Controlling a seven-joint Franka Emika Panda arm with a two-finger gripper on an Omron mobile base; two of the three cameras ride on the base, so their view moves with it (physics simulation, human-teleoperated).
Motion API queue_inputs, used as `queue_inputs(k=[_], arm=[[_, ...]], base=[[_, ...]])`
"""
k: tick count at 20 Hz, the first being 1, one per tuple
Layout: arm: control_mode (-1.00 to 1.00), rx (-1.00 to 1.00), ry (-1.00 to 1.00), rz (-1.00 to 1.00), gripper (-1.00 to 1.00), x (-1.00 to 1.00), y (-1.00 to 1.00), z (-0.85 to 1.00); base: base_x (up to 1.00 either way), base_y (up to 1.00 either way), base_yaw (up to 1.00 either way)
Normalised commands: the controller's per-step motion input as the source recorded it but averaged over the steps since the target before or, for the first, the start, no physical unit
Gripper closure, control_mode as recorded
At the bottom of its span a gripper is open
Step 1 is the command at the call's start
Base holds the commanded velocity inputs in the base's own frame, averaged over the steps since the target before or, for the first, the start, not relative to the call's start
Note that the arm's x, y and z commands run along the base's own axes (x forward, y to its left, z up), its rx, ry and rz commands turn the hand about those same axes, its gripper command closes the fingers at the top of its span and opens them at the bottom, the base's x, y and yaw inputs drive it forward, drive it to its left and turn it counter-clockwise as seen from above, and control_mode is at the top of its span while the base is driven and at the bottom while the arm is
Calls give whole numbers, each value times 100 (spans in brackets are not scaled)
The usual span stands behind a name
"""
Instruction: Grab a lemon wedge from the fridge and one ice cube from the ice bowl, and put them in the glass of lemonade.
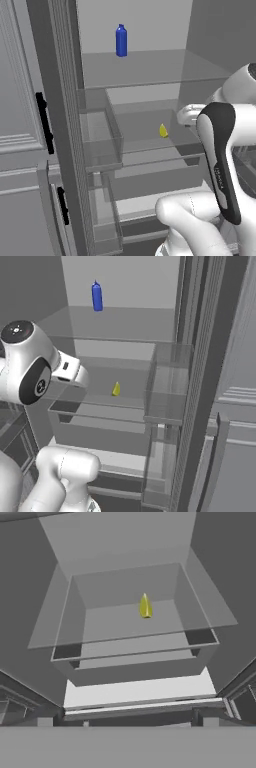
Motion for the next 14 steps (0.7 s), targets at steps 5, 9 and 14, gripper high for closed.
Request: queue_inputs(k=[5, 9, 14], arm=[[100, 0, 0, 0, -100, 0, 0, 0], [-100, 0, 1, -4, -100, 0, -21, -5], [-100, -1, 3, -1, -100, 0, -5, -24]], base=[[24, -12, 1], [0, 0, 0], [0, 0, 0]])
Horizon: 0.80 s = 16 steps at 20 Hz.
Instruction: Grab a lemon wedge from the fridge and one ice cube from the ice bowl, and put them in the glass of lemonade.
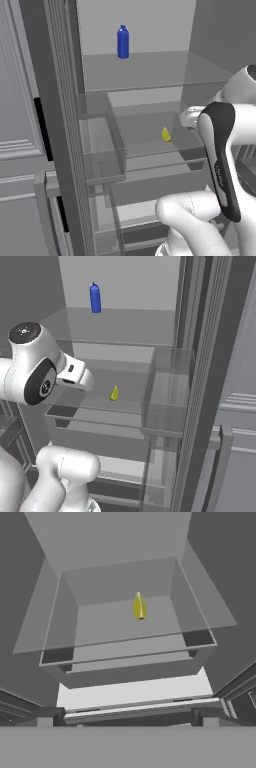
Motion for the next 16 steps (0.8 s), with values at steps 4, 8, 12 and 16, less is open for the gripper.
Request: queue_inputs(k=[4, 8, 12, 16], arm=[[-100, -1, 0, 5, -100, 0, -1, -29], [-100, -3, 0, 5, -100, 10, -11, -44], [-100, -5, 6, 3, -100, 7, -1, -72], [-100, -7, 18, 0, -100, 36, 25, -86]], base=[[0, 0, 0], [0, 0, 0], [0, 0, 0], [0, 0, 0]])
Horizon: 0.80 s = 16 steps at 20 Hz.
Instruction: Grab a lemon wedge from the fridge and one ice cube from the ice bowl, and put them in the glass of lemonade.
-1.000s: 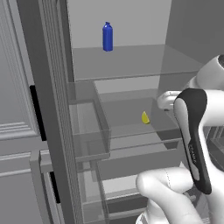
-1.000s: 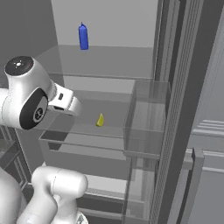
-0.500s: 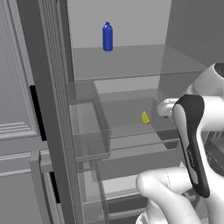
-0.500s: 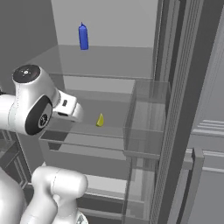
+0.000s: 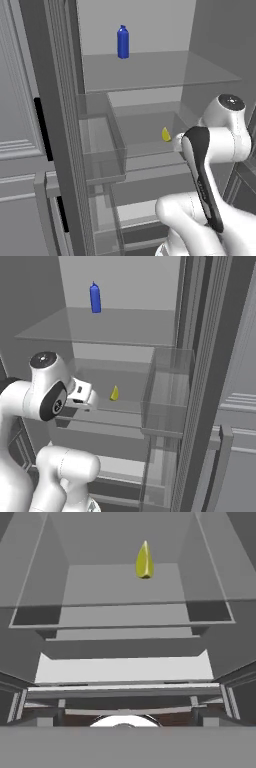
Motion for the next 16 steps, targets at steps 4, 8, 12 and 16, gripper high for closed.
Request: queue_inputs(k=[4, 8, 12, 16], arm=[[-100, -1, 5, 1, -100, 71, 28, -34], [-100, 0, 10, 0, -100, 62, -14, -14], [-100, 0, 21, 0, -100, 47, -37, 0], [-100, 0, 19, 0, -100, 55, -24, 0]], base=[[0, 0, 0], [0, 0, 0], [0, 0, 0], [0, 0, 0]])
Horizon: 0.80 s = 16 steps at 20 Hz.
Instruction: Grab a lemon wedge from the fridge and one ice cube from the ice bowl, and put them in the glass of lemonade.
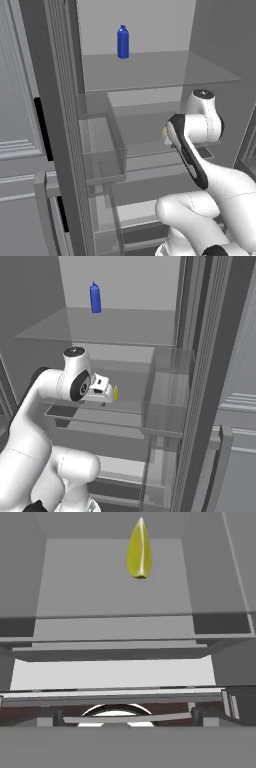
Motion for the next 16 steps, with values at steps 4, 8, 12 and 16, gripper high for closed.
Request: queue_inputs(k=[4, 8, 12, 16], arm=[[-100, 1, 3, 0, -100, 14, -36, -16], [-100, 0, 0, 0, -100, -4, -22, -52], [-100, 0, 0, 0, -100, 0, -1, -28], [-100, 0, 0, 0, -100, 6, 0, -14]], base=[[0, 0, 0], [0, 0, 0], [0, 0, 0], [0, 0, 0]])
